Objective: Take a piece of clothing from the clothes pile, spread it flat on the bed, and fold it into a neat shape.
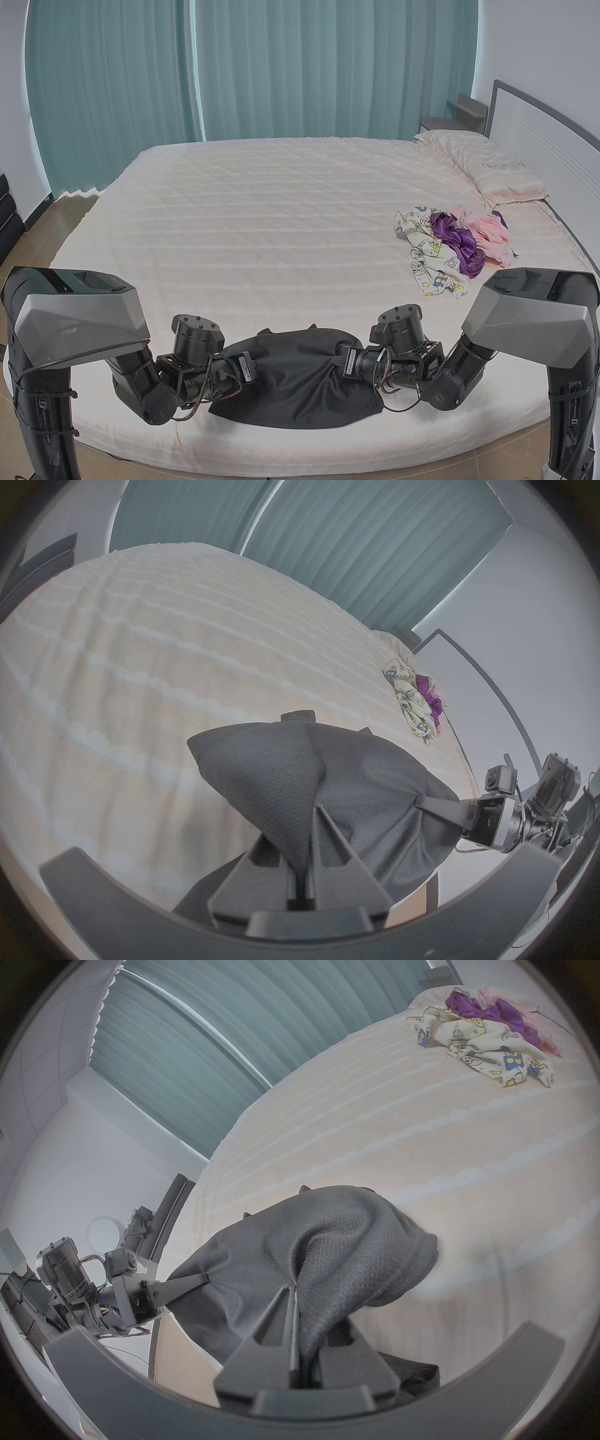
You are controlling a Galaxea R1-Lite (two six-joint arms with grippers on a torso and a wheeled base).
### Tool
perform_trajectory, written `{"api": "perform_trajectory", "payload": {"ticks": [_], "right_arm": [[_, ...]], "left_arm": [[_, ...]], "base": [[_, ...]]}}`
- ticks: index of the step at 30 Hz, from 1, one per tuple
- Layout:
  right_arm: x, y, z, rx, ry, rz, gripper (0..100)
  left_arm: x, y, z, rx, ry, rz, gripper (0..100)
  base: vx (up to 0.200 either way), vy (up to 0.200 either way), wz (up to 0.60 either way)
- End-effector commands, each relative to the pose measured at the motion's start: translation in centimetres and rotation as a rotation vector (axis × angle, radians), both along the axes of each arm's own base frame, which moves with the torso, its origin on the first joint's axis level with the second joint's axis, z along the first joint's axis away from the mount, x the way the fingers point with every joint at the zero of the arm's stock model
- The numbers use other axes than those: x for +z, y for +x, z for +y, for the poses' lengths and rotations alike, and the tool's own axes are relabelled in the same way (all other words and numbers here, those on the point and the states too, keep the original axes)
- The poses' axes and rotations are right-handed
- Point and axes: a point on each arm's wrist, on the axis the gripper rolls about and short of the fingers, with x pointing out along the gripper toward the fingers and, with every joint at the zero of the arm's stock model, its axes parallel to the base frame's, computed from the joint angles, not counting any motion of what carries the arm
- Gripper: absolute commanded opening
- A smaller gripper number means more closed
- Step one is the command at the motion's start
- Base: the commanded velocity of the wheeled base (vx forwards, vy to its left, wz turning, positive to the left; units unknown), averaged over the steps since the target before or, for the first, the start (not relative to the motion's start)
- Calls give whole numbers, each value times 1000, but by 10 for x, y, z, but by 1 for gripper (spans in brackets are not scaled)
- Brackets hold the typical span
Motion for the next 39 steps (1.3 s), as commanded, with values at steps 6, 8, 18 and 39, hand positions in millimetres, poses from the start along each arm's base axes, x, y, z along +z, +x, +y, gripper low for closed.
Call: {"api": "perform_trajectory", "payload": {"ticks": [6,8,18,39], "right_arm": [[11,-5,-4,0,7,-10,0],[10,-5,-4,0,5,-8,0],[10,-11,-11,-6,-9,7,0],[6,-13,-14,-8,-28,18,0]], "left_arm": [[6,-3,-3,-13,-8,-13,0],[6,-3,-3,-14,-8,-12,0],[3,-5,-7,-27,-5,-6,0],[-4,-5,-6,-24,4,14,0]], "base": [[0,-200,0],[0,-200,0],[0,-200,0],[0,-162,0]]}}
